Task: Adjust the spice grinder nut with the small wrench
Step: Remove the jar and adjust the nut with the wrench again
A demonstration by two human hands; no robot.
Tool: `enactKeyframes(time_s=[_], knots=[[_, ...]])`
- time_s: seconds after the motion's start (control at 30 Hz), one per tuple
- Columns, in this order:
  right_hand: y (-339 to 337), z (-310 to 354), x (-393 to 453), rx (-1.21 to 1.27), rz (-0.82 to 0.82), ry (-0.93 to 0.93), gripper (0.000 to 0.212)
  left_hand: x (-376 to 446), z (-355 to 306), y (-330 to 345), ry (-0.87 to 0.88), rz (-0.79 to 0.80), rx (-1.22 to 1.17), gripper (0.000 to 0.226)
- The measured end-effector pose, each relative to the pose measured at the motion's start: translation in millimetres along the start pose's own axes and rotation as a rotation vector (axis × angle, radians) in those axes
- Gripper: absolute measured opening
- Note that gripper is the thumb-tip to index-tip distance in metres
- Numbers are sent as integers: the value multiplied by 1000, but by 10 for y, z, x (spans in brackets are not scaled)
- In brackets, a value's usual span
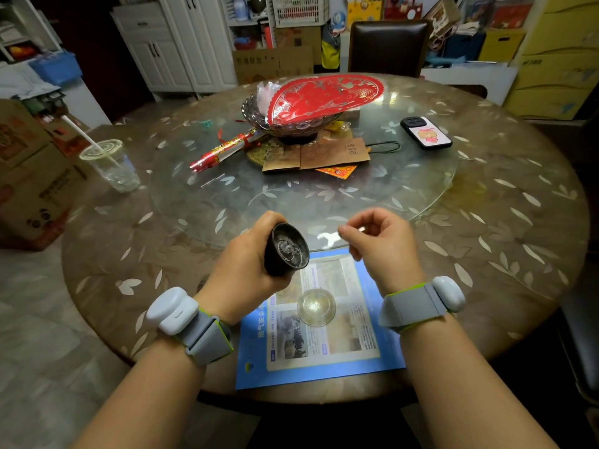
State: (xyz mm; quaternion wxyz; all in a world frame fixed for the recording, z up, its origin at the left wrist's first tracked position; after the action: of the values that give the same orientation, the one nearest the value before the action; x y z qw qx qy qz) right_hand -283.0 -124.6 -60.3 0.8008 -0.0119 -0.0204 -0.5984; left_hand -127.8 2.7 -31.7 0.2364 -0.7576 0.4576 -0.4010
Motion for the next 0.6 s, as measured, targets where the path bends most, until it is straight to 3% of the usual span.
enactKeyframes(time_s=[0.23,0.47,0.6], knots=[[-249,-665,25,-536,-39,75,18,-32,52,16,-6,39,129,55],[-219,-648,-16,-1016,63,2,22,-27,-8,40,-8,26,81,52],[-213,-626,-31,-1149,78,-21,24,-39,-48,24,-15,3,45,50]])
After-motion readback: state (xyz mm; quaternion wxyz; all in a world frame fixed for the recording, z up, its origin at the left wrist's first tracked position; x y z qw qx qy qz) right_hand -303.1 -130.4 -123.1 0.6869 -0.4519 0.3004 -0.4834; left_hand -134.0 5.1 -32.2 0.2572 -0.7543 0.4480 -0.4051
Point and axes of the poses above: each hand's wrist, its own x-axis towards the middle knuckle, its own y-axis out of the palm, z = x × y, the point moved 3 cm from there along x, towards the middle knuckle, and after that the axes turned 4 degrees about -z, right-handed, at the moved point
